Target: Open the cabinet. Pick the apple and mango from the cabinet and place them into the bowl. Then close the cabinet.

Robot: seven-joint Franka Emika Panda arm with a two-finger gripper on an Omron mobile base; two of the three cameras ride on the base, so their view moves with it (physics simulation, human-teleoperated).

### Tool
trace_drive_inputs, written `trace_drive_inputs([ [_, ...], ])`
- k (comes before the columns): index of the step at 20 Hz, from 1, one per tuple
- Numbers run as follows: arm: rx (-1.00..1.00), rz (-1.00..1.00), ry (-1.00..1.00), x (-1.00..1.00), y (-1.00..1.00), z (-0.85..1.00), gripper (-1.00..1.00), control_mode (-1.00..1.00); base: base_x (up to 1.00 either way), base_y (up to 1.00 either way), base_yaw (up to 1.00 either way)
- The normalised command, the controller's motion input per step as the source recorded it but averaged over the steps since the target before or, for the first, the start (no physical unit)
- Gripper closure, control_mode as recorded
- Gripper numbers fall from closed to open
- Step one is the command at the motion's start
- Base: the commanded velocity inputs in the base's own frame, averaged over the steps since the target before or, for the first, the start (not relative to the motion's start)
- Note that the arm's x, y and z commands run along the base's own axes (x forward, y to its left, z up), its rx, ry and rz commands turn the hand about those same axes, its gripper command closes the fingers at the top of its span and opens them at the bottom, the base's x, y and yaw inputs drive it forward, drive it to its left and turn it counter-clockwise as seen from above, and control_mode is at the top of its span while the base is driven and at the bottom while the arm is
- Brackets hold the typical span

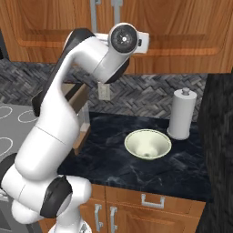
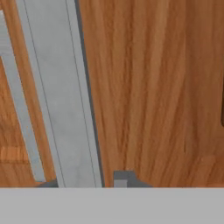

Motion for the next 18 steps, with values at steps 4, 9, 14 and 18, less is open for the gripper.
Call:
trace_drive_inputs([
  [4, 0.0, 0.03, 0.0, -0.56, -0.48, 0.0, 1.0, -1.0, 0.0, 0.0, 0.0],
  [9, 0.0, 0.02, 0.0, -0.57, -0.49, 0.0, 1.0, -1.0, 0.0, 0.0, 0.0],
  [14, 0.0, 0.01, 0.0, -0.53, -0.48, 0.0, 1.0, -1.0, 0.0, 0.0, 0.0],
  [18, 0.0, 0.01, 0.0, -0.51, -0.48, 0.0, 1.0, -1.0, 0.0, 0.0, 0.0],
])
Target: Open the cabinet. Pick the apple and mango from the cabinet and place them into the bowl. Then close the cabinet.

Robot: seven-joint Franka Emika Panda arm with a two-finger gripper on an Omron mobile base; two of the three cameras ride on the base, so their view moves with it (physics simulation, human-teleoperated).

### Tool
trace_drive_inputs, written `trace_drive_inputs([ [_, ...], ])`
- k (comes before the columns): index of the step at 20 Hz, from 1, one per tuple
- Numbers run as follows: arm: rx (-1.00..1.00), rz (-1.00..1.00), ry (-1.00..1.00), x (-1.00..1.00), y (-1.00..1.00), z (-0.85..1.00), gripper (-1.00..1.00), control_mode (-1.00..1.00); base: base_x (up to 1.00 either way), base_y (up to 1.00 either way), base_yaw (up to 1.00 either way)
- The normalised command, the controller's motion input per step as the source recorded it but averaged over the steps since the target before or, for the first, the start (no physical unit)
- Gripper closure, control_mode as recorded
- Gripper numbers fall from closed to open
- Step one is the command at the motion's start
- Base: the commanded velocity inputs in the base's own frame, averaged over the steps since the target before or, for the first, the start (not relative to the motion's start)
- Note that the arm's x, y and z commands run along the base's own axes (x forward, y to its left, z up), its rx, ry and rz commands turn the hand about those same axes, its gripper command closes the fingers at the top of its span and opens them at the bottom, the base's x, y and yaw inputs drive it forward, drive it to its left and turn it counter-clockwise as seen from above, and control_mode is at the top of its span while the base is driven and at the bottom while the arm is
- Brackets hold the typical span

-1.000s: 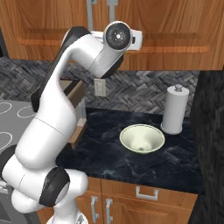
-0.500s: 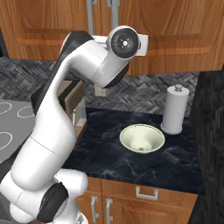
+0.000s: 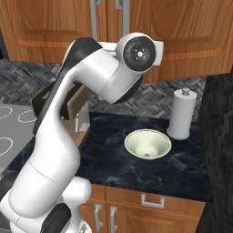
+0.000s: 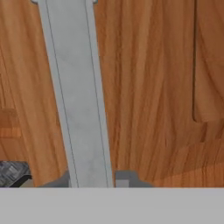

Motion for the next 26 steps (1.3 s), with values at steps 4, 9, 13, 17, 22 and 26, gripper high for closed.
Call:
trace_drive_inputs([
  [4, 0.0, 0.0, 0.0, -0.44, -0.43, 0.0, 1.0, -1.0, 0.0, 0.0, 0.0],
  [9, 0.0, 0.0, 0.0, -0.32, -0.4, 0.0, 1.0, -1.0, 0.0, 0.0, 0.0],
  [13, 0.0, 0.01, 0.0, -0.05, -0.31, 0.0, 1.0, -1.0, 0.0, 0.0, 0.0],
  [17, 0.0, 0.03, 0.0, 0.0, -0.26, 0.0, 1.0, -1.0, 0.0, 0.0, 0.0],
  [22, 0.0, 0.02, 0.0, 0.01, -0.06, 0.0, -1.0, -1.0, 0.0, 0.0, 0.0],
  [26, 0.0, 0.0, 0.05, -0.09, 0.0, -0.01, -1.0, -1.0, 0.0, 0.0, 0.0],
])
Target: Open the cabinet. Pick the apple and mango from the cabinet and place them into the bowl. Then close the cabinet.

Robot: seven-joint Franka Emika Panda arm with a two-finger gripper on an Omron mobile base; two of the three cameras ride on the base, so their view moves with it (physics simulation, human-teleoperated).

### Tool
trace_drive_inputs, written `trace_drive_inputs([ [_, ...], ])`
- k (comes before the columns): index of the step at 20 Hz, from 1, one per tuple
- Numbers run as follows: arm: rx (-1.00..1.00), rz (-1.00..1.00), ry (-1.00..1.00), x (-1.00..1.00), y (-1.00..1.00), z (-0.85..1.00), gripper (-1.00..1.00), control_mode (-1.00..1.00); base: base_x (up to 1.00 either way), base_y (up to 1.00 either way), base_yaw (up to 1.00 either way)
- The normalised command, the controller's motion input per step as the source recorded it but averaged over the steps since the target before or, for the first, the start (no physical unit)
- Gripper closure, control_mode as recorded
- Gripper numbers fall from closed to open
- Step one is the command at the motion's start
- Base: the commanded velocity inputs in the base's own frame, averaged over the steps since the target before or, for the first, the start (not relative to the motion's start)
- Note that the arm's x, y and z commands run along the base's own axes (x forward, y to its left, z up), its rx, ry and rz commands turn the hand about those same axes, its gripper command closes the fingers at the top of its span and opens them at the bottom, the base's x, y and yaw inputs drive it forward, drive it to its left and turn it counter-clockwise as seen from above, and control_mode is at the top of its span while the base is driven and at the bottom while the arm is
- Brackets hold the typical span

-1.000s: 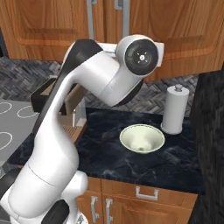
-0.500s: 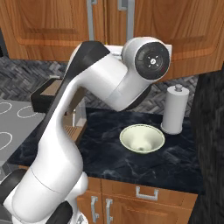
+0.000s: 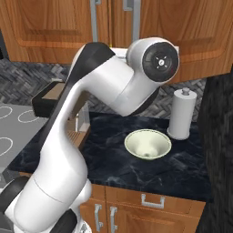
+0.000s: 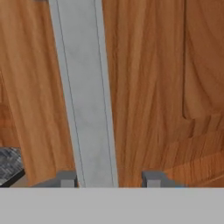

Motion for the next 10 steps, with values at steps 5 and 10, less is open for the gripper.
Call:
trace_drive_inputs([
  [5, 0.0, -0.07, 0.01, -0.4, -0.08, 0.0, -1.0, -1.0, 0.0, 0.0, 0.0],
  [10, 0.0, -0.19, 0.07, -0.39, -0.04, 0.0, -1.0, -1.0, 0.0, 0.0, 0.0],
])
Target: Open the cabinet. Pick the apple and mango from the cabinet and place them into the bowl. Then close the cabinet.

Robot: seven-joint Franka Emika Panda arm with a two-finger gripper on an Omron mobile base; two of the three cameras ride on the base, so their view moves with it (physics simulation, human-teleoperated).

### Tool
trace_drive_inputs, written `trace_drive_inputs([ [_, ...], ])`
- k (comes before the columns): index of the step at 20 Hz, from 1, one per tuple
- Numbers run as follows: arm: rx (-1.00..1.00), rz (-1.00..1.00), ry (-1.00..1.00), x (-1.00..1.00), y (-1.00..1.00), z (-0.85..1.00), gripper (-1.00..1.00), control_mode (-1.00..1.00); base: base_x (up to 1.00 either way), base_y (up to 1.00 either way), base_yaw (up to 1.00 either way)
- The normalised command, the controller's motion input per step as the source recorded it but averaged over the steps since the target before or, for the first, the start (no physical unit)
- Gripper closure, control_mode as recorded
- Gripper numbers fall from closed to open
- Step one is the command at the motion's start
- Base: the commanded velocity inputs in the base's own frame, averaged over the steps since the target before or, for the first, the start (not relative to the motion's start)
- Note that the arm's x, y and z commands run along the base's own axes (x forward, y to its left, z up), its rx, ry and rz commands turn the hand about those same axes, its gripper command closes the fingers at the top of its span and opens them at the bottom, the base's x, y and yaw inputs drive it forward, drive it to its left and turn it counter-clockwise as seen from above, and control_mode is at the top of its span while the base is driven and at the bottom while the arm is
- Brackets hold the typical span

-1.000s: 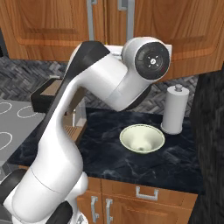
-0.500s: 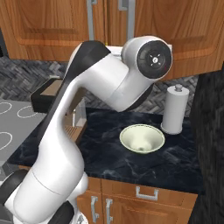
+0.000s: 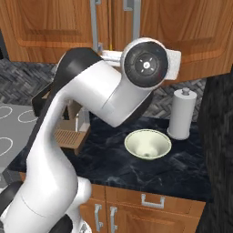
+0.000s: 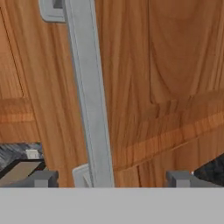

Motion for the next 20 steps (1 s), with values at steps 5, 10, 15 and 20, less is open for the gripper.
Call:
trace_drive_inputs([
  [5, 0.0, -0.27, 0.11, -0.18, 0.2, 0.01, -1.0, -1.0, 0.0, 0.0, 0.0],
  [10, 0.0, -0.31, 0.12, -0.09, 0.37, 0.05, -1.0, -1.0, 0.0, 0.0, 0.0],
  [15, -0.01, -0.31, 0.1, 0.0, 0.54, 0.04, -1.0, -1.0, 0.0, 0.0, 0.0],
  [20, -0.02, -0.29, 0.05, 0.0, 0.59, 0.0, -1.0, -1.0, 0.0, 0.0, 0.0],
])
